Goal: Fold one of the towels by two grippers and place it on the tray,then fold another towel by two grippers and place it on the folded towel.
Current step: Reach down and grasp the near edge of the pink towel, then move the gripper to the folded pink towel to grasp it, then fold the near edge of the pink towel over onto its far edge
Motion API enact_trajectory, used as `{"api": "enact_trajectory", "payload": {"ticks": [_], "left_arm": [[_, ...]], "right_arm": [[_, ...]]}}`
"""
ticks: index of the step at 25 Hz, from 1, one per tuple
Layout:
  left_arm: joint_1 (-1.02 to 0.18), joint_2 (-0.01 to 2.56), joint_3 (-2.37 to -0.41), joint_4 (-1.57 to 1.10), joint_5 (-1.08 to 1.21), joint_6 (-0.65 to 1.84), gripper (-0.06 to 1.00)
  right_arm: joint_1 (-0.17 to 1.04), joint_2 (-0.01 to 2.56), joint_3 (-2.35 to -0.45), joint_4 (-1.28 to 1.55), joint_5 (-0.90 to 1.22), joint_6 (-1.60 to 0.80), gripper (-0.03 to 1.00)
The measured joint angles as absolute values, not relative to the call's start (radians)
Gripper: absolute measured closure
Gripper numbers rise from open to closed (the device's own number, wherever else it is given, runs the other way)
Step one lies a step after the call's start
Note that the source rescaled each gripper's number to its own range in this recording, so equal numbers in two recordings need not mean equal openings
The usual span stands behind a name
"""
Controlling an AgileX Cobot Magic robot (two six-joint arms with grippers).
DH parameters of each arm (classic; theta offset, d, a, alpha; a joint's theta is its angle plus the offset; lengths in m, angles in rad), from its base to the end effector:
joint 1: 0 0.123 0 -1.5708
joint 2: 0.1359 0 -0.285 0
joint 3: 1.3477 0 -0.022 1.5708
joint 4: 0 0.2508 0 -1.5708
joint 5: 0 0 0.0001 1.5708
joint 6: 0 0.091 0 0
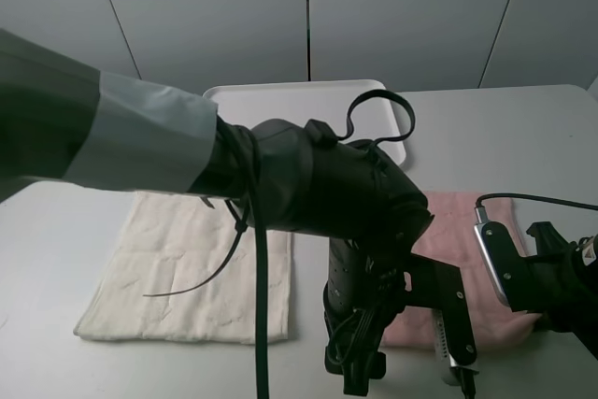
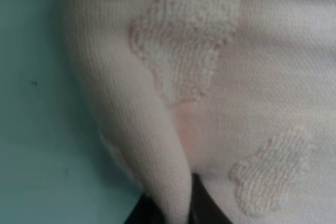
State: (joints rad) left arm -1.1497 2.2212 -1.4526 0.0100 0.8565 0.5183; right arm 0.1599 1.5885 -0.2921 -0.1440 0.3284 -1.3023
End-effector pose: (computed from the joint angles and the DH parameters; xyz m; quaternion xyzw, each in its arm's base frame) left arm 0.1695 -0.3769 0.0925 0.7427 0.6694 -0.0015 0.0168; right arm 0.1548 0.0207 0.0870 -0.7163 0.6972 -0.0294 0.0008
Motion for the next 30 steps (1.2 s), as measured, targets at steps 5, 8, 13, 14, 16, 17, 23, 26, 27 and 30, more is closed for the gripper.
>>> {"api": "enact_trajectory", "payload": {"ticks": [5, 8, 13, 14, 16, 17, 23, 26, 27, 30], "left_arm": [[-1.159, 2.23, -1.46, 0.033, 0.869, 0.522, -0.04], [-1.169, 2.232, -1.46, 0.062, 0.882, 0.522, -0.04], [-1.177, 2.233, -1.46, 0.08, 0.879, 0.503, -0.04], [-1.179, 2.235, -1.46, 0.083, 0.873, 0.491, -0.01], [-1.181, 2.235, -1.46, 0.085, 0.863, 0.468, 0.09], [-1.183, 2.235, -1.46, 0.092, 0.859, 0.453, 0.18], [-1.189, 2.235, -1.46, 0.131, 0.824, 0.376, 0.63], [-1.189, 2.235, -1.46, 0.159, 0.816, 0.339, 0.89], [-1.191, 2.235, -1.46, 0.164, 0.814, 0.332, 0.92], [-1.191, 2.235, -1.461, 0.165, 0.814, 0.323, 0.93]], "right_arm": [[0.16, 1.589, -0.292, -0.144, 0.327, -1.302, 0.95], [0.16, 1.589, -0.292, -0.144, 0.327, -1.302, 0.95], [0.16, 1.589, -0.292, -0.144, 0.327, -1.302, 0.95], [0.16, 1.589, -0.292, -0.144, 0.327, -1.302, 0.95], [0.16, 1.589, -0.292, -0.144, 0.327, -1.302, 0.95], [0.16, 1.589, -0.292, -0.144, 0.327, -1.302, 0.95], [0.16, 1.589, -0.292, -0.138, 0.327, -1.302, 0.95], [0.16, 1.589, -0.292, -0.138, 0.327, -1.3, 0.95], [0.16, 1.589, -0.292, -0.138, 0.327, -1.298, 0.95], [0.16, 1.589, -0.292, -0.138, 0.327, -1.281, 0.95]]}}
